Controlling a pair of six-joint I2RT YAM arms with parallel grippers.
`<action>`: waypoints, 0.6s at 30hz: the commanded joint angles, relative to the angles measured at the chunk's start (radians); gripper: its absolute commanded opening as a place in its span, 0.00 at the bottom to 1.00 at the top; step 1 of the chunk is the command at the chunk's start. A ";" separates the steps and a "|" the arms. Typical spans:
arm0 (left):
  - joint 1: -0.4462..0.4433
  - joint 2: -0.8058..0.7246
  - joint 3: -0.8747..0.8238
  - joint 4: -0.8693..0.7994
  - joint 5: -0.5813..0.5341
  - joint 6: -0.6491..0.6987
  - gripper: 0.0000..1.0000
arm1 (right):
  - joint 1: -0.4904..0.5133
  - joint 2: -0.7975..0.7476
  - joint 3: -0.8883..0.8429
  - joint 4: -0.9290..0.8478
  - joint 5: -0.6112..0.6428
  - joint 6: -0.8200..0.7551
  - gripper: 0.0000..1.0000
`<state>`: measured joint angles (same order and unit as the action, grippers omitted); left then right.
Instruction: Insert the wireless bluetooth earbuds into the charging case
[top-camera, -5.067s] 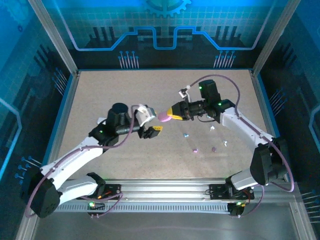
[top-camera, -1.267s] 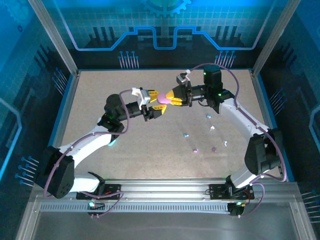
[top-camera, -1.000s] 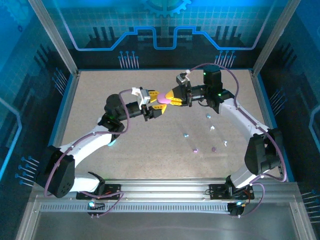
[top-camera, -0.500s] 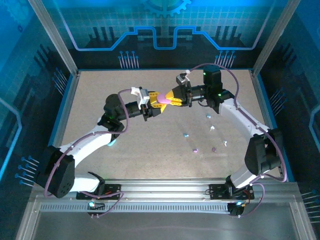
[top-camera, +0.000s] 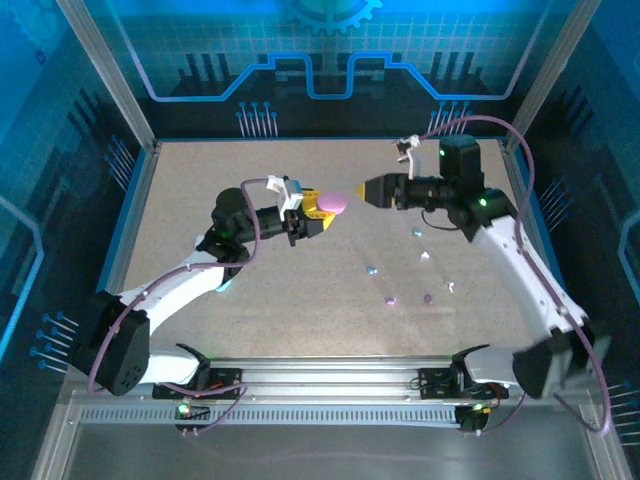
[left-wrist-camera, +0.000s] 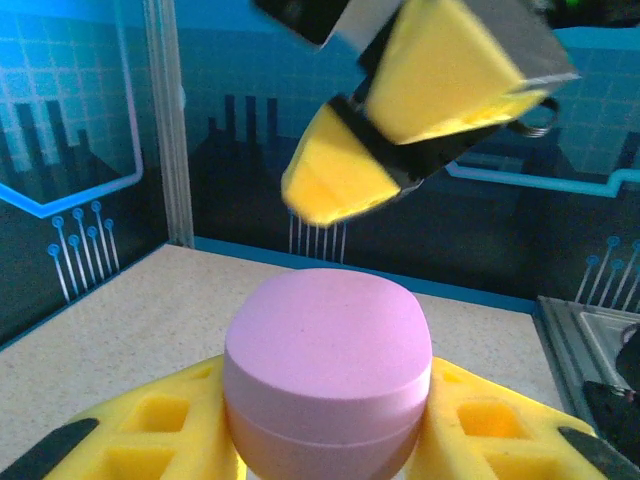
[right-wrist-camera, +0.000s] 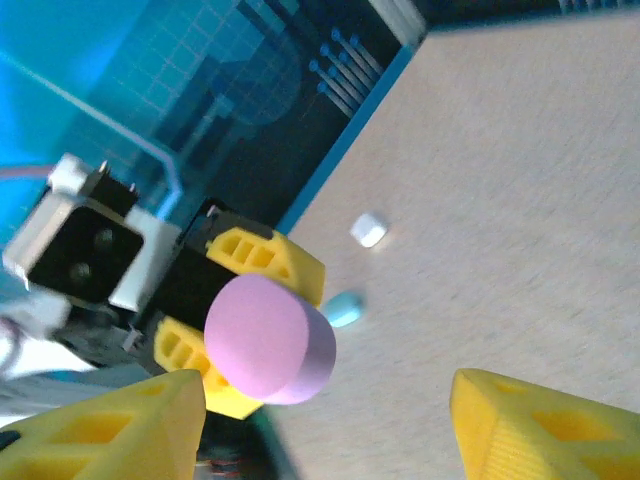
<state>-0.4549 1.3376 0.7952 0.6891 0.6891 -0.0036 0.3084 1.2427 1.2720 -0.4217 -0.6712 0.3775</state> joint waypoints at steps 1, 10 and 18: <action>-0.034 0.012 0.012 -0.029 0.040 -0.027 0.30 | 0.063 -0.072 -0.100 0.011 0.166 -0.426 0.66; -0.083 0.043 0.033 -0.009 0.050 -0.053 0.30 | 0.098 -0.070 -0.111 -0.024 0.099 -0.546 0.65; -0.084 0.037 0.036 -0.024 0.050 -0.054 0.30 | 0.099 -0.057 -0.108 -0.073 0.096 -0.620 0.65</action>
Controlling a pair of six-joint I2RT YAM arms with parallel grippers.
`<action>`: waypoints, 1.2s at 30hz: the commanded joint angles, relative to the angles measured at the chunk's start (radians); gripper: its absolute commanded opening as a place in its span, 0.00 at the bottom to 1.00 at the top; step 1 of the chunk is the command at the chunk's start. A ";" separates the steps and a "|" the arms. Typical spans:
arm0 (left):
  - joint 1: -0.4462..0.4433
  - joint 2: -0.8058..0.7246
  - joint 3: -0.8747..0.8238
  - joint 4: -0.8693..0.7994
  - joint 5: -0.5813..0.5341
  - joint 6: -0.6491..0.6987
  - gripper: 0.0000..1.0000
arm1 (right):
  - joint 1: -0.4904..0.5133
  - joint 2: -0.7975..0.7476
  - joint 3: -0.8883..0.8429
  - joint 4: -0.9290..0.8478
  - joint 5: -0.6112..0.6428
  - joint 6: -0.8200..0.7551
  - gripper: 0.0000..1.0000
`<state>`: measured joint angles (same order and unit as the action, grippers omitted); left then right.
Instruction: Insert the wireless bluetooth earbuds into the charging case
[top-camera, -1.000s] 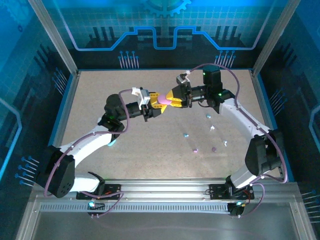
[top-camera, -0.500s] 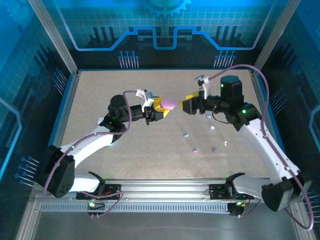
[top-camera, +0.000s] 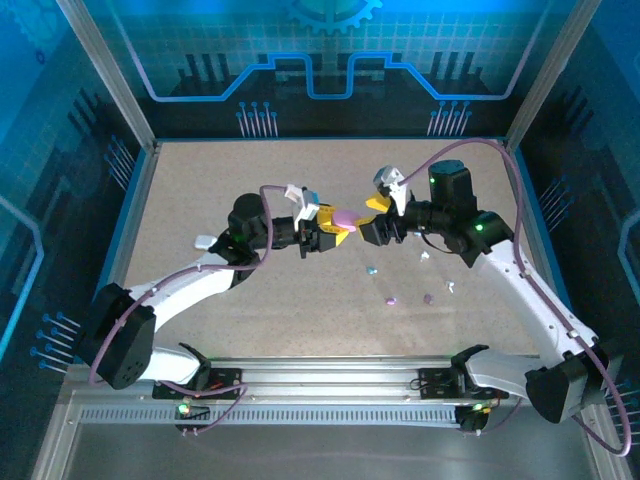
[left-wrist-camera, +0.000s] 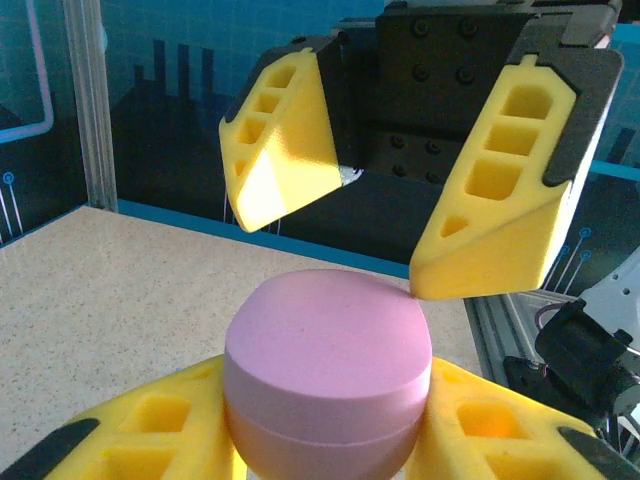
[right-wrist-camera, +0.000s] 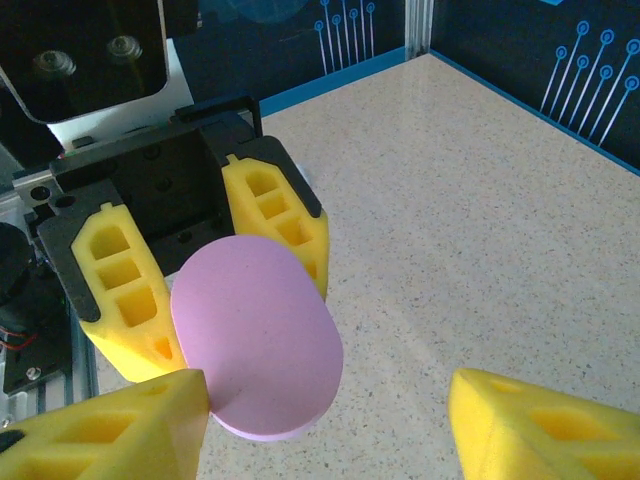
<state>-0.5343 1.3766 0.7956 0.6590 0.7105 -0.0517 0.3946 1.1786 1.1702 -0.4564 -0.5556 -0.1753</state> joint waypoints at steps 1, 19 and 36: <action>-0.005 -0.002 0.037 0.005 0.029 -0.004 0.30 | 0.013 0.007 -0.008 -0.038 -0.024 -0.072 0.65; -0.012 -0.003 0.040 0.011 0.074 0.001 0.30 | 0.044 0.030 -0.006 0.005 0.156 -0.069 0.64; -0.012 -0.020 0.045 -0.060 0.109 0.049 0.29 | 0.039 0.011 -0.001 0.081 0.176 0.000 0.62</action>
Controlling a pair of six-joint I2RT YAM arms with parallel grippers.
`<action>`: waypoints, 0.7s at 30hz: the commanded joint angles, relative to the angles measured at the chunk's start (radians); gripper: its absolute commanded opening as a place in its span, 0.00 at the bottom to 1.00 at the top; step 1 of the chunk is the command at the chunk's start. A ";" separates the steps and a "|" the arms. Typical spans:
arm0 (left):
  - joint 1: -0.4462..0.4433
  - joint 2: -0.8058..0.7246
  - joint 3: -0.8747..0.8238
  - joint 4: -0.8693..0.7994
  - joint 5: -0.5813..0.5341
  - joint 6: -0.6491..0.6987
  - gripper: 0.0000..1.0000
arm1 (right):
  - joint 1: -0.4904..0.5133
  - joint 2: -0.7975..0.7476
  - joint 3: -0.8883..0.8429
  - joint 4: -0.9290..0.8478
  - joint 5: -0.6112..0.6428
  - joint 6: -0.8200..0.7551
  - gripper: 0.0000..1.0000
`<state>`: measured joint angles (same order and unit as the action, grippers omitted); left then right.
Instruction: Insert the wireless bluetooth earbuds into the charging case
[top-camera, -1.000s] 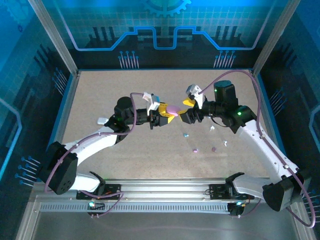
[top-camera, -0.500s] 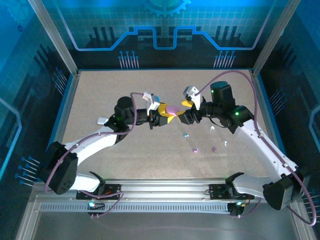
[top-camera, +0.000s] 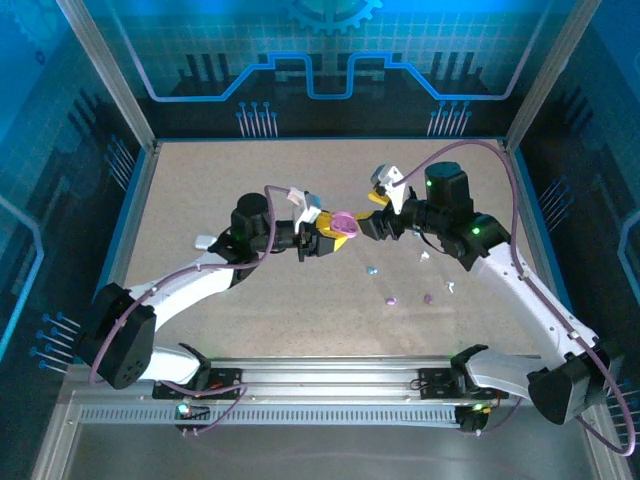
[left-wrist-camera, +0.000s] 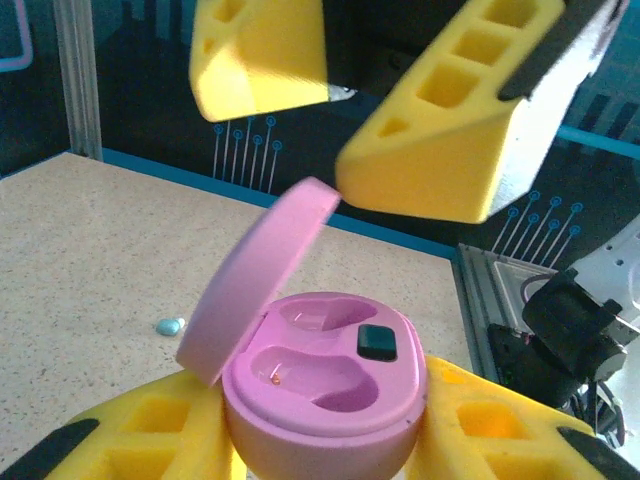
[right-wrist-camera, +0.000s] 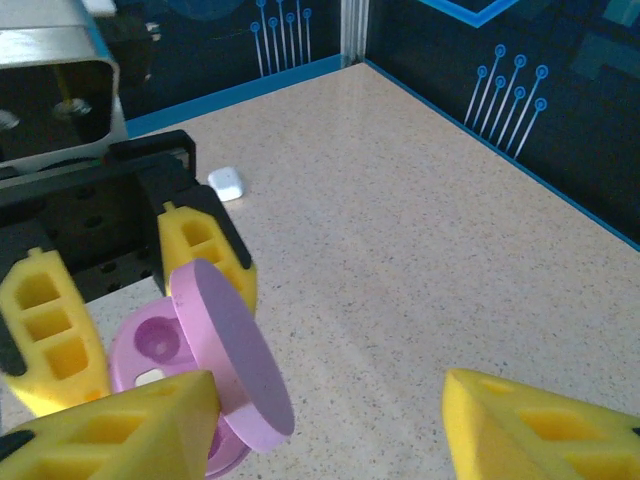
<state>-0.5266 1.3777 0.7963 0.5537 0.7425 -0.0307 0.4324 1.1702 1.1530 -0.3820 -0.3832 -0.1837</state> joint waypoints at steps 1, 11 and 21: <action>-0.018 -0.021 0.044 0.047 0.078 0.025 0.29 | 0.002 0.023 0.016 0.005 -0.012 0.006 0.62; -0.019 -0.026 0.051 0.034 0.102 0.027 0.29 | 0.000 0.068 0.070 -0.069 -0.119 -0.087 0.54; -0.019 -0.037 0.070 -0.069 0.123 0.096 0.31 | -0.024 0.145 0.183 -0.210 -0.350 -0.174 0.33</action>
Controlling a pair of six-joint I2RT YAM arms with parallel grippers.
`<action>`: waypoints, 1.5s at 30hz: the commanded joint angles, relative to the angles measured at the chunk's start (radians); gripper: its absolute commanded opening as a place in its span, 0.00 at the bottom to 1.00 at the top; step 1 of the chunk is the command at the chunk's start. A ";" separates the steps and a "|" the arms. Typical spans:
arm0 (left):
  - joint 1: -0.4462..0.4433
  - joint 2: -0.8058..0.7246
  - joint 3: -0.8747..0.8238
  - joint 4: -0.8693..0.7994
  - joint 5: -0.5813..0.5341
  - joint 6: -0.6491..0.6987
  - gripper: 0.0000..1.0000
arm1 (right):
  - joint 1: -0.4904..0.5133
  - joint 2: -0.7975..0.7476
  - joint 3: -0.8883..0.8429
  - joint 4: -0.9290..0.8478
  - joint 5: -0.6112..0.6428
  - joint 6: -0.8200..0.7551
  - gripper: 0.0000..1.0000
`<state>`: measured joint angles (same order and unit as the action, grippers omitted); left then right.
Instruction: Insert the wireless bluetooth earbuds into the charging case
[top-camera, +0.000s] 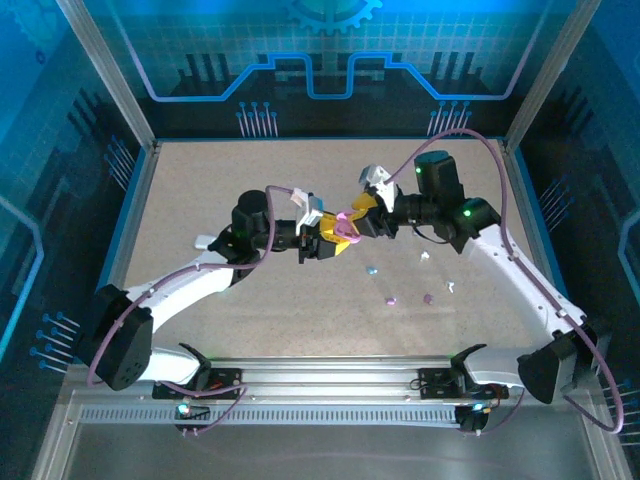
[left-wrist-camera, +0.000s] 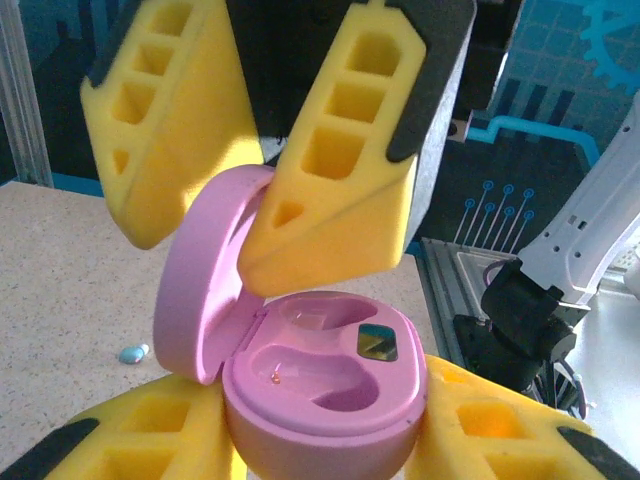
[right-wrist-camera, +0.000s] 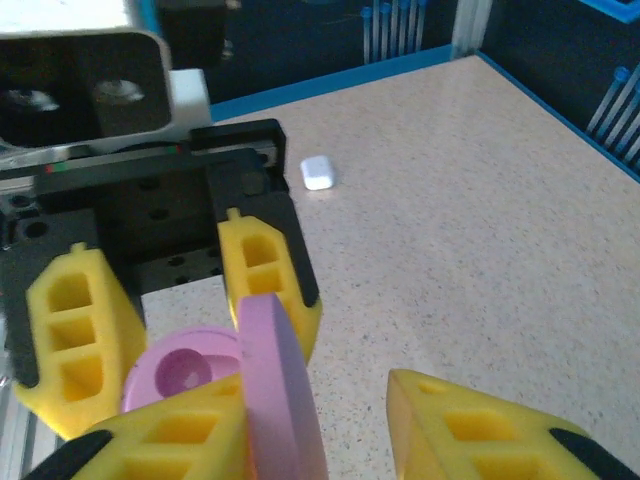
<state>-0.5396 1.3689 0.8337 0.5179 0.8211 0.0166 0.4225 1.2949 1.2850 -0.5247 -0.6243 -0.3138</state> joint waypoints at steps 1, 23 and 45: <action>-0.006 -0.030 0.033 -0.033 0.044 0.049 0.31 | -0.016 0.030 0.061 -0.078 -0.122 -0.047 0.30; -0.006 -0.015 0.057 -0.062 0.042 0.049 0.47 | -0.012 0.074 0.133 -0.192 -0.112 -0.142 0.06; -0.028 0.040 0.106 -0.094 -0.007 0.017 0.69 | 0.016 -0.017 0.041 -0.020 0.010 -0.092 0.06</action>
<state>-0.5613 1.3949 0.9031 0.4374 0.8268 0.0322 0.4271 1.3087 1.3388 -0.5892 -0.6270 -0.4149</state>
